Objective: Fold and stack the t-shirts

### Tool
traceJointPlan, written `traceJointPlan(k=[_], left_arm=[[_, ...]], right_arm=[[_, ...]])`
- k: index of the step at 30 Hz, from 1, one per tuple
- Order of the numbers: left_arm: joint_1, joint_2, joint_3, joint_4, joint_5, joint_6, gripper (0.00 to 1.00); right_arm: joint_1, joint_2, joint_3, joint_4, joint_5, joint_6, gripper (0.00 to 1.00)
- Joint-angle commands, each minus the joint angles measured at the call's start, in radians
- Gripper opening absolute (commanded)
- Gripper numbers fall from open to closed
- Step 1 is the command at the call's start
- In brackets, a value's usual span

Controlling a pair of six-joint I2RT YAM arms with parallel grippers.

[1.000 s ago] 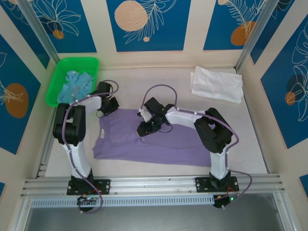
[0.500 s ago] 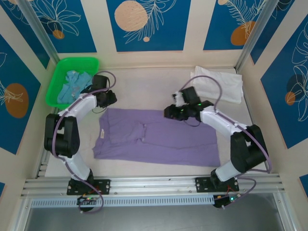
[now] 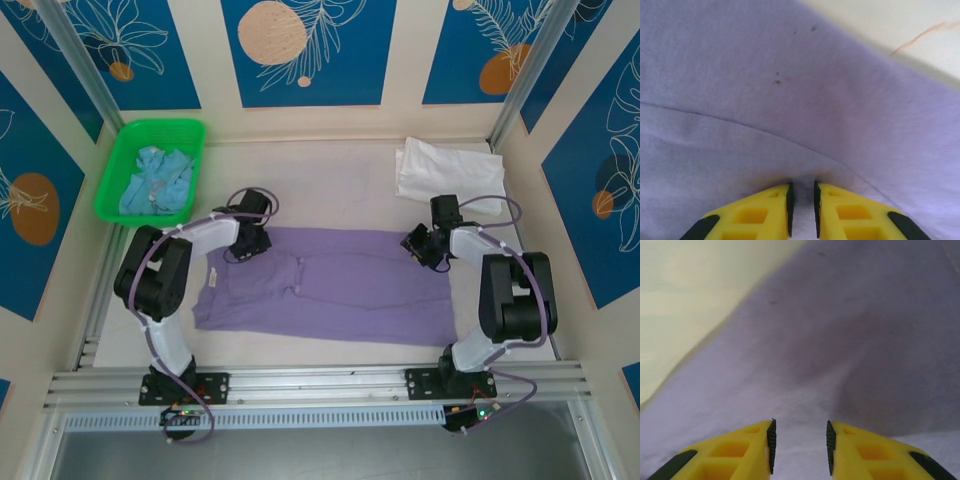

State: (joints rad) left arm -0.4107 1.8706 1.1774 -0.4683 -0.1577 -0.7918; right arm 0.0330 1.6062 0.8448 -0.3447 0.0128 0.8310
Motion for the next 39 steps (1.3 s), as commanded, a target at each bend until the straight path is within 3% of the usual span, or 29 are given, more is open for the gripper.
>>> traceJointPlan(k=[1,6,11,19,23,28,29,31,35,39], left_arm=[[0.008,0.143,0.086,-0.044,-0.032,-0.016,0.20],[0.022,0.322,0.322,-0.138,-0.033,0.041,0.21],[0.029,0.527,0.670,-0.275,0.001,0.120,0.21],[0.029,0.844,1.280,-0.425,0.143,0.207,0.26],[0.027,0.910,1.478,-0.442,0.245,0.212,0.35],[0.018,0.723,1.415,-0.521,0.198,0.236,0.52],[0.016,0.656,1.352,-0.514,0.180,0.242,0.54],[0.014,0.514,1.168,-0.460,0.127,0.249,0.57],[0.016,0.257,0.784,-0.328,0.000,0.237,0.60],[0.025,0.137,0.506,-0.234,-0.070,0.210,0.59]], right_arm=[[0.003,0.042,0.009,-0.015,-0.007,0.056,0.36],[0.057,0.011,-0.002,-0.115,0.036,0.091,0.36],[0.086,-0.057,-0.077,-0.109,-0.029,0.147,0.36],[0.193,-0.213,-0.194,-0.112,0.025,0.300,0.39],[0.207,-0.249,-0.145,-0.185,0.096,0.213,0.42],[0.215,-0.329,-0.067,-0.241,0.125,-0.053,0.47],[0.224,-0.361,-0.073,-0.229,0.109,-0.089,0.54],[0.250,-0.409,-0.085,-0.209,0.048,-0.144,0.58],[0.374,-0.382,-0.063,-0.276,-0.062,-0.195,0.58],[0.540,-0.300,-0.069,-0.332,-0.052,-0.186,0.54]])
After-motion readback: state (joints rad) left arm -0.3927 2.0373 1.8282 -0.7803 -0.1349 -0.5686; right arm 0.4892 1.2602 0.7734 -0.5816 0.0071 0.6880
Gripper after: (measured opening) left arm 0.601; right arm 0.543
